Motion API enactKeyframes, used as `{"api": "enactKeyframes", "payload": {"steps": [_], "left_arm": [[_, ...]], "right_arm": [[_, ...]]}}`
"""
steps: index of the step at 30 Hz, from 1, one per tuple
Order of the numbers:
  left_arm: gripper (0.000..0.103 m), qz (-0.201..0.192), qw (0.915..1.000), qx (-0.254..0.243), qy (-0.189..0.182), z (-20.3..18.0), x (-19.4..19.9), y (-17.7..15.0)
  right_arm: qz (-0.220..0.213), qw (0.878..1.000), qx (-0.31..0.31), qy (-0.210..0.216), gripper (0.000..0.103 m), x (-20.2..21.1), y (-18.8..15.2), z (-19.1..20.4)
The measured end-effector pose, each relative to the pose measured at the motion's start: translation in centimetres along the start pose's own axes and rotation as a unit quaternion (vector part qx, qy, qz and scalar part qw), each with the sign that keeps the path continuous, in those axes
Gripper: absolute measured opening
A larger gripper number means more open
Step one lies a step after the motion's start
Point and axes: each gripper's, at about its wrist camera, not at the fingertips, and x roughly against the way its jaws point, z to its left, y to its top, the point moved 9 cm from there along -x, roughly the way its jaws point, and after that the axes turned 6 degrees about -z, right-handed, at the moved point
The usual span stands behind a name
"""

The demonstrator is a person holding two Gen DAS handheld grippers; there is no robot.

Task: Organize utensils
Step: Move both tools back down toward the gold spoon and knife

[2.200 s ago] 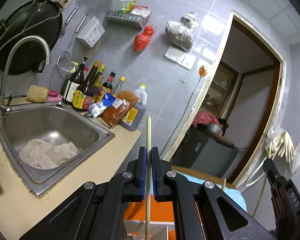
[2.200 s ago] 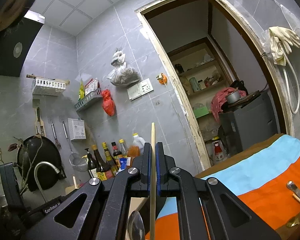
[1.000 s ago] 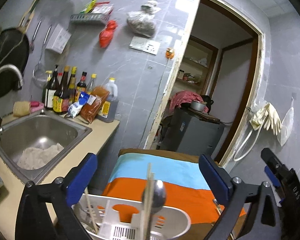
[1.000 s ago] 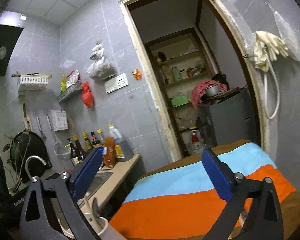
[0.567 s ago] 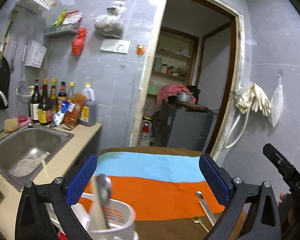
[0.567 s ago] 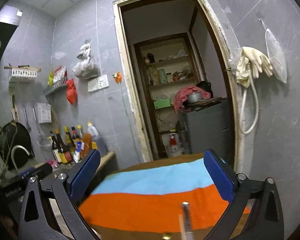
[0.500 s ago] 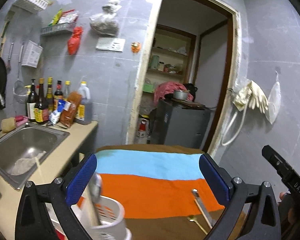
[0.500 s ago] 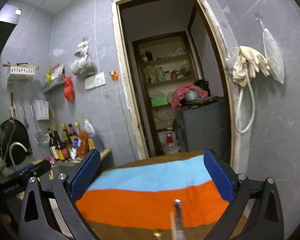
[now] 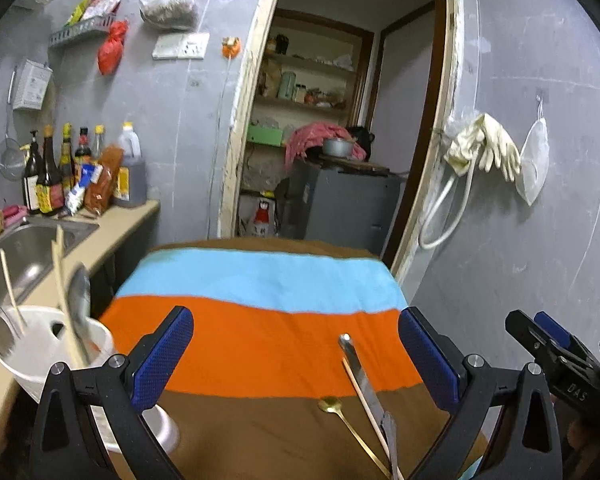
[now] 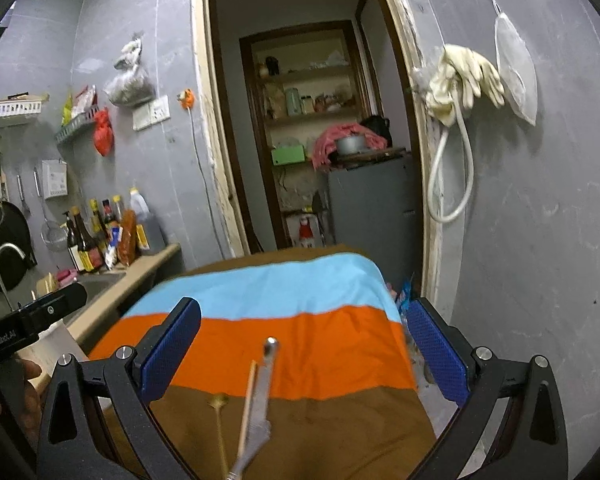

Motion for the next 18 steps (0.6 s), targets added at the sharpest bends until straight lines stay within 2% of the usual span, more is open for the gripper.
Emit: {"api": "enactKeyframes", "payload": {"steps": [4, 9, 15, 18], "left_arm": [[0.103, 0.025, 0.9997, 0.005, 0.005, -0.6, -1.5, -2.4], [0.103, 0.075, 0.9968, 0.025, 0.005, -0.9, -3.5, -5.9], [0.103, 0.115, 0.9925, 0.037, 0.017, -0.5, -5.1, -8.3], [0.101, 0.135, 0.9897, 0.046, 0.011, -0.8, -5.8, -9.4]], "right_arm": [[0.023, 1.000, -0.005, 0.006, 0.101, -1.4, -2.1, -1.3], [0.051, 0.998, -0.008, 0.028, 0.101, -3.8, -4.3, -2.3], [0.093, 0.994, -0.009, 0.055, 0.101, -7.0, -7.0, -3.0], [0.117, 0.991, 0.003, 0.066, 0.101, -8.5, -8.5, -2.7]]}}
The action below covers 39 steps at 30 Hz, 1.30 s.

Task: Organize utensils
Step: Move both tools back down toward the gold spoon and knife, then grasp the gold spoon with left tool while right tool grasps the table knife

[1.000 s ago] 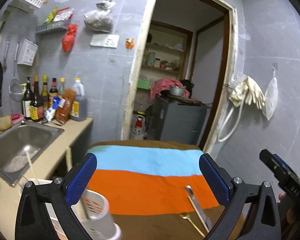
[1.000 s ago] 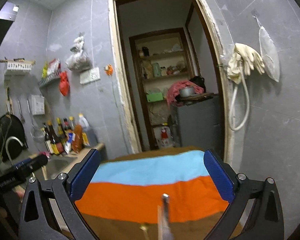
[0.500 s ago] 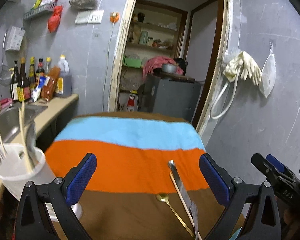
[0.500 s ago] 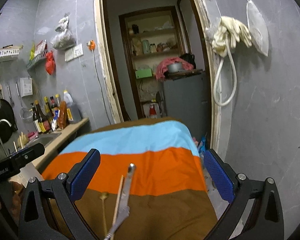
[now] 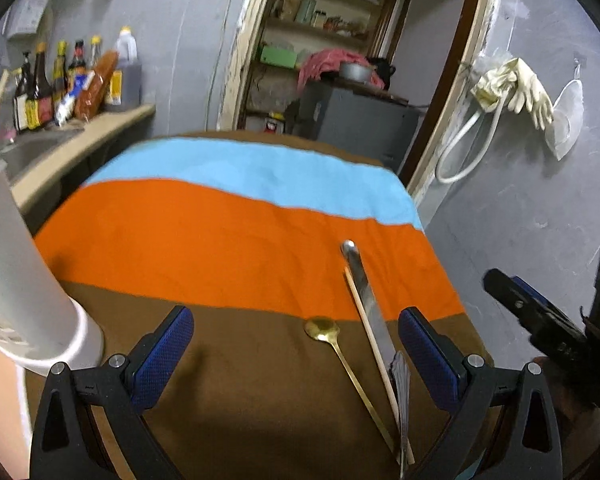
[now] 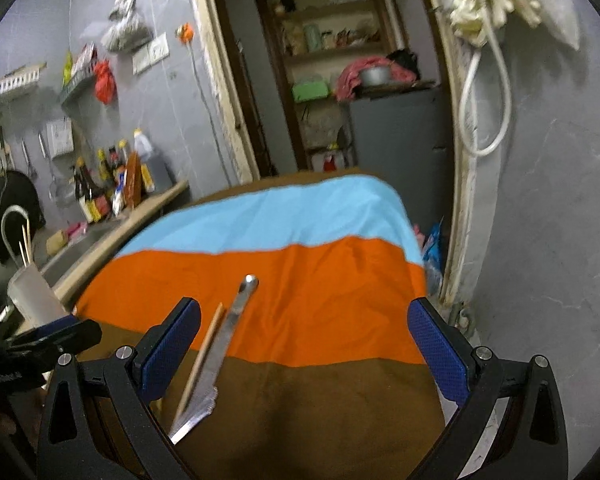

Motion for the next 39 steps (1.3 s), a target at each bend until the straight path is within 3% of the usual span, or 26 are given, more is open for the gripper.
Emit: {"api": "enactKeyframes", "payload": {"steps": [4, 7, 10, 12, 15, 18, 27, 30, 39], "left_arm": [[0.090, 0.019, 0.9996, 0.019, -0.010, -0.4, -1.1, -0.9], [0.078, 0.036, 0.9988, 0.028, -0.019, -0.9, -2.0, -1.9], [0.065, 0.055, 0.9978, 0.028, -0.025, -1.3, -3.0, -2.7], [0.049, 0.067, 0.9970, 0.031, -0.027, -1.4, -3.4, -3.0], [0.038, 0.077, 0.9957, 0.037, -0.036, -1.5, -3.7, -3.4], [0.031, 0.087, 0.9941, 0.044, -0.047, -1.7, -4.0, -3.7], [0.026, 0.115, 0.9908, 0.048, -0.053, -2.1, -5.5, -4.2], [0.023, 0.115, 0.9908, 0.046, -0.053, -2.1, -5.7, -4.0], [0.017, 0.125, 0.9885, 0.064, -0.056, -1.8, -5.8, -3.9]], "right_arm": [[0.029, 0.999, 0.014, 0.031, 0.100, -2.1, -1.3, 1.0], [0.055, 0.997, 0.025, 0.050, 0.094, -3.7, -2.2, 1.8], [0.080, 0.994, 0.034, 0.073, 0.084, -5.2, -3.0, 2.6], [0.093, 0.992, 0.034, 0.083, 0.077, -5.9, -3.5, 2.9], [0.110, 0.989, 0.027, 0.096, 0.060, -6.6, -4.1, 3.2], [0.119, 0.988, 0.019, 0.101, 0.054, -7.2, -4.5, 3.1], [0.133, 0.985, -0.002, 0.110, 0.052, -8.7, -4.9, 3.1], [0.136, 0.984, 0.001, 0.112, 0.043, -9.4, -4.7, 3.4], [0.175, 0.972, 0.012, 0.155, 0.035, -12.3, -4.9, 5.8]]}}
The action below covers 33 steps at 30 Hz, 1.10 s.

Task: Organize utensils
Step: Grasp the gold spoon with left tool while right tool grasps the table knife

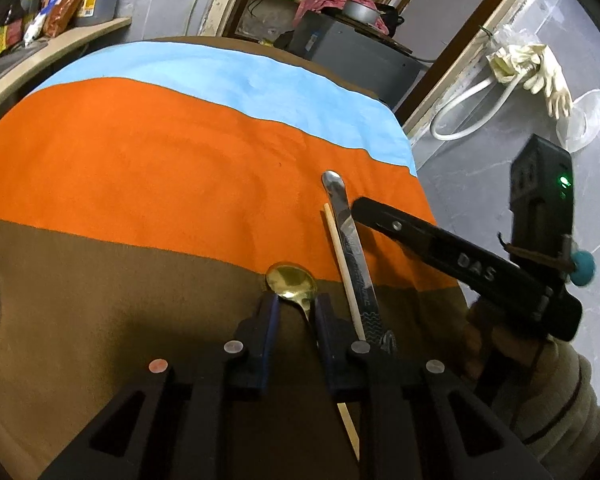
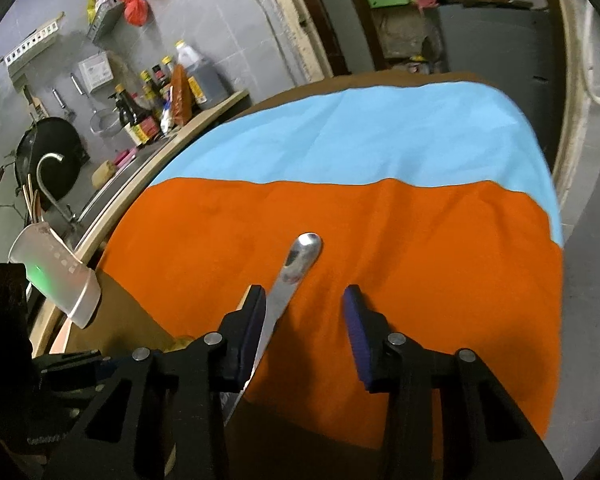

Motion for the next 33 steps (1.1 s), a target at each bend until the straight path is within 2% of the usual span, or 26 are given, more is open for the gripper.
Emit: {"api": "enactKeyframes", "payload": {"steps": [3, 12, 15, 16, 18, 22, 33], "left_arm": [[0.017, 0.002, 1.0000, -0.001, 0.000, -0.1, -0.1, -0.1], [0.017, 0.005, 0.9998, -0.020, 0.005, -0.1, -0.3, 0.0], [0.017, 0.003, 0.9992, -0.038, 0.013, -0.4, -0.1, -0.1], [0.016, 0.003, 0.9992, -0.039, 0.013, -0.4, -0.1, 0.0], [0.007, 0.002, 0.9994, -0.032, 0.011, -0.3, 0.1, 0.1], [0.006, 0.000, 0.9999, -0.009, 0.010, 0.4, 0.6, 0.3], [0.004, -0.027, 0.9974, 0.017, 0.064, 4.6, 3.1, 1.4]], "right_arm": [[0.006, 1.000, 0.005, 0.013, 0.027, -0.8, 0.4, 0.4], [0.048, 0.998, 0.006, 0.050, 0.022, -3.7, 1.3, 0.8], [0.058, 0.997, -0.002, 0.051, 0.012, -4.4, 1.6, 0.7], [0.059, 0.997, -0.001, 0.050, 0.012, -4.5, 1.5, 0.8], [0.065, 0.997, 0.008, 0.044, 0.011, -4.6, 1.4, 1.2], [0.073, 0.996, 0.020, 0.038, 0.008, -4.6, 1.2, 2.0], [0.074, 0.996, 0.040, 0.036, 0.004, -3.5, 0.9, 4.0]]}}
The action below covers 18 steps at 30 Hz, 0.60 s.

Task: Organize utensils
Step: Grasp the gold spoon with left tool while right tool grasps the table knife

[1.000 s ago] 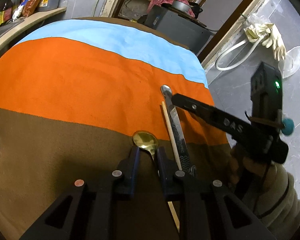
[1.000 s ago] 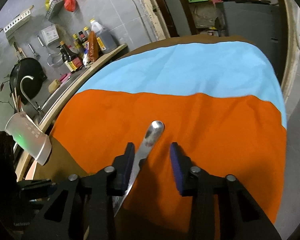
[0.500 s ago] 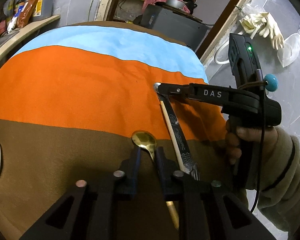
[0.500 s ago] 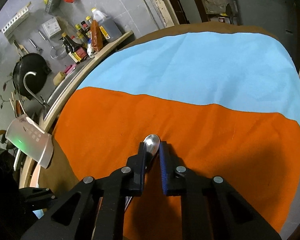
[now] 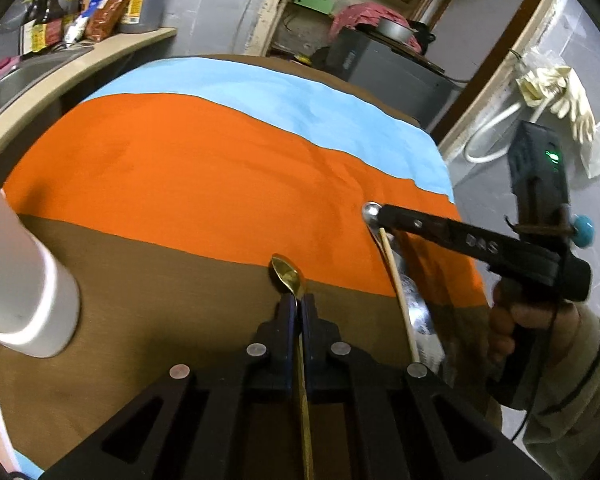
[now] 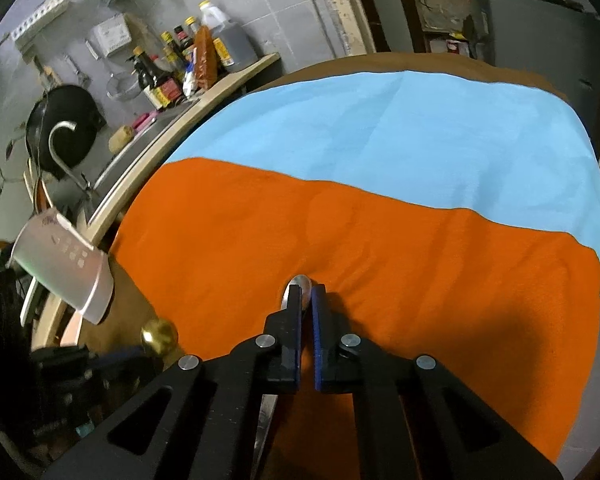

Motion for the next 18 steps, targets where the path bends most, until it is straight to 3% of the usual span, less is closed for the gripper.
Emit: {"api": "enactKeyframes", "payload": {"steps": [8, 10, 12, 13, 18], "left_arm": [[0.004, 0.003, 0.9999, 0.016, -0.001, -0.1, -0.5, 0.3], [0.004, 0.005, 0.9998, 0.018, -0.003, 0.1, -0.6, 0.2], [0.004, 0.007, 0.9998, 0.019, -0.005, 0.3, -0.6, 0.1], [0.004, 0.008, 0.9997, 0.020, -0.006, 0.5, -0.6, 0.1], [0.004, 0.011, 0.9996, 0.021, -0.013, 0.7, -0.8, 0.1]], "right_arm": [[0.036, 0.999, 0.018, 0.000, 0.005, -0.3, -1.0, 1.8], [0.044, 0.999, 0.020, 0.003, 0.012, -0.3, -1.6, 1.7], [0.047, 0.999, 0.021, 0.010, 0.034, 0.2, -2.2, 1.9], [0.051, 0.998, 0.025, 0.013, 0.038, 0.5, -2.5, 2.1], [0.071, 0.995, 0.072, -0.013, 0.041, 1.6, -4.7, 2.6]]}}
